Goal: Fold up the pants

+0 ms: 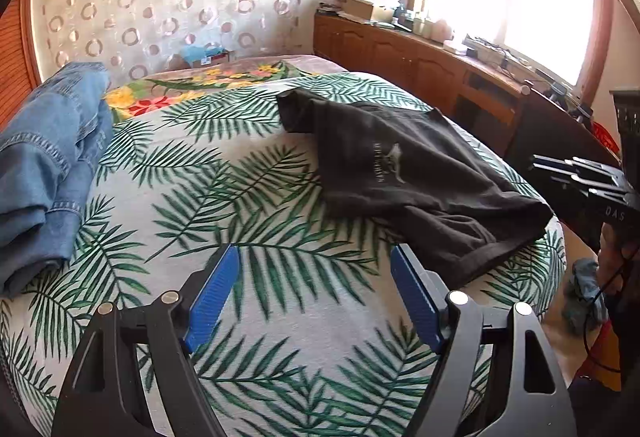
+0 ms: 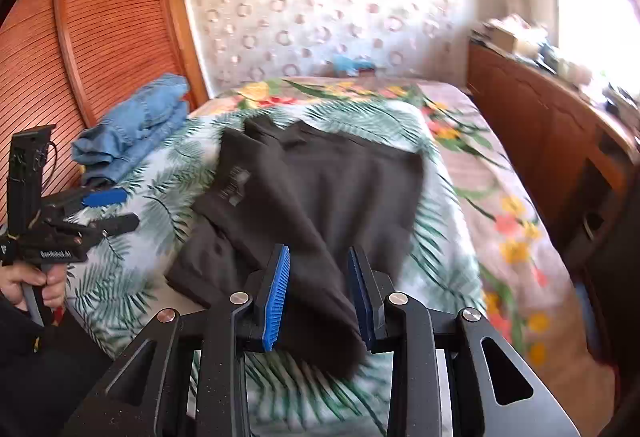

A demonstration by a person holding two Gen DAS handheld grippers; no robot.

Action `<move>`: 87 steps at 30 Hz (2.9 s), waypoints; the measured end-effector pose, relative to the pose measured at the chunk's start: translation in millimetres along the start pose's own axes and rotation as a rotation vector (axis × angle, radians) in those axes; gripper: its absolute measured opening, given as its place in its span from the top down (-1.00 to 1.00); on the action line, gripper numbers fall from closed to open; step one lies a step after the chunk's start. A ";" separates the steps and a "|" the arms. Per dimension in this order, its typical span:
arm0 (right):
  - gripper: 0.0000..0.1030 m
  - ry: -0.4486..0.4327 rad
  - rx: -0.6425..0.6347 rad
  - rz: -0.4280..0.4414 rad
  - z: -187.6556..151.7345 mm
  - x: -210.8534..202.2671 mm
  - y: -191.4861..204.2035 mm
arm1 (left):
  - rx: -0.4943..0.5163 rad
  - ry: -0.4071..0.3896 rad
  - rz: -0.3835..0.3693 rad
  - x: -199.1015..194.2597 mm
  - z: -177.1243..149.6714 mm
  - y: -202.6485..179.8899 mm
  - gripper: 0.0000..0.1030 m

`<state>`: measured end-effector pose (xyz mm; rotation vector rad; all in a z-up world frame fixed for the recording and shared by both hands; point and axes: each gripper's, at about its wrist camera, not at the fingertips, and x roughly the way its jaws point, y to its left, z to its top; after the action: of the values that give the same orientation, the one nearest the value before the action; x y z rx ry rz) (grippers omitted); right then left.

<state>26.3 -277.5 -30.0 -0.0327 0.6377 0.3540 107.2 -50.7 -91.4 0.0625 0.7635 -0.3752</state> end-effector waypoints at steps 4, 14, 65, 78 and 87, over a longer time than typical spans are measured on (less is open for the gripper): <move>0.39 0.008 -0.046 0.081 16.5 30.2 23.2 | -0.018 0.008 0.022 3.8 -1.9 10.3 -0.54; 0.39 0.115 -0.178 0.201 45.6 116.3 77.3 | -0.050 0.007 0.044 1.3 -8.0 28.7 -0.53; 0.91 0.071 -0.063 -0.149 105.5 146.4 -44.2 | 0.058 0.005 -0.030 26.8 31.4 -17.8 -0.54; 0.71 0.119 -0.032 -0.220 116.4 150.1 -52.1 | 0.076 0.040 -0.042 40.2 23.9 -35.4 -0.54; 0.41 0.131 0.021 -0.163 92.1 114.7 -45.2 | 0.075 0.047 -0.050 41.6 20.2 -39.5 -0.53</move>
<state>180.0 -271.3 -26.8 -0.0881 0.7627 0.1885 134.0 -104.3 -102.1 0.1232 0.7983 -0.4516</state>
